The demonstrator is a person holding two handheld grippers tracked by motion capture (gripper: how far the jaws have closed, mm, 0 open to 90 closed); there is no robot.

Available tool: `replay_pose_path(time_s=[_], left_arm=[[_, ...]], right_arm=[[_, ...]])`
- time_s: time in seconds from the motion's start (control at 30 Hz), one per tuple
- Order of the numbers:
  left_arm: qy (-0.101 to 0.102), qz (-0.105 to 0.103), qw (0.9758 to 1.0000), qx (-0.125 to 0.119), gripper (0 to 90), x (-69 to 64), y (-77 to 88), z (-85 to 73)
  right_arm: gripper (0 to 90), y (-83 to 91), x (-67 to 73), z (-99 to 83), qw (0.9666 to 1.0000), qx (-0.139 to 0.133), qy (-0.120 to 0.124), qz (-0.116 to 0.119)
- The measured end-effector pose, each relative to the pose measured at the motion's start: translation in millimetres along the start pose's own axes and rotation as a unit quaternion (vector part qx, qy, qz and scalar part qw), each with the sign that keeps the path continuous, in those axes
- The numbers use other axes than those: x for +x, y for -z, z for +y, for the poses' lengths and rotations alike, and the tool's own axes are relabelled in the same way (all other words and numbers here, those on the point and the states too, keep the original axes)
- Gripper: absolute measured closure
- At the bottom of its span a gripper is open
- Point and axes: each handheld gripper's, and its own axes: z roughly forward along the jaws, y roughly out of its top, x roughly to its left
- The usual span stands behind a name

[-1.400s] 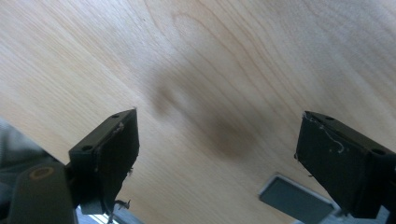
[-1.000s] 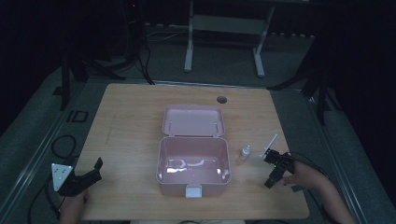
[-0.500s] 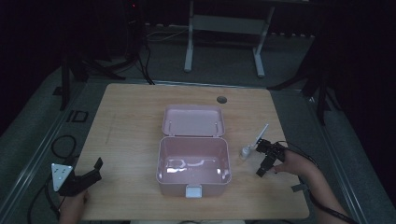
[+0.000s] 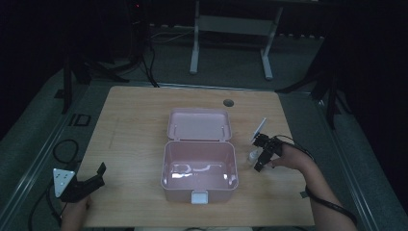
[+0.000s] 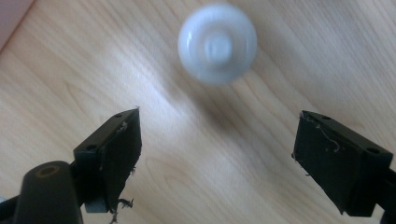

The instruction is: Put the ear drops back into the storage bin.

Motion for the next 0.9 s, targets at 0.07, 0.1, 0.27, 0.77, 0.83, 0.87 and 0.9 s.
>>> replay_pose_path(time_s=[0.07,0.1,0.27,0.77,0.83,0.87,0.9], left_arm=[[0.000,0.000,1.0000,0.000,0.5,0.1,0.1,0.0],[0.000,0.000,1.0000,0.000,0.5,0.1,0.1,0.0],[0.001,0.000,1.0000,0.000,0.5,0.3,0.0,0.0],[0.001,-0.001,1.0000,0.000,0.5,0.4,0.0,0.0],[0.000,-0.001,1.0000,0.000,0.5,0.2,0.0,0.0],[-0.001,-0.001,1.0000,0.000,0.5,0.1,0.1,0.0],[-0.001,-0.001,1.0000,0.000,0.5,0.1,0.1,0.0]], right_arm=[[17.4,-2.0,0.4,5.8,1.0000,0.003,0.000,0.005],[17.4,-3.3,0.7,8.7,1.0000,0.004,0.001,0.006],[23.6,-8.4,0.6,22.0,0.9999,0.009,0.002,0.006],[47.2,-14.7,-0.2,39.0,0.9997,0.022,0.002,0.010],[53.2,-16.5,-1.0,40.6,0.9996,0.027,-0.001,0.011],[53.6,-17.1,-1.1,40.9,0.9995,0.028,-0.002,0.012],[54.6,-18.0,-1.2,41.1,0.9995,0.029,-0.002,0.014]])
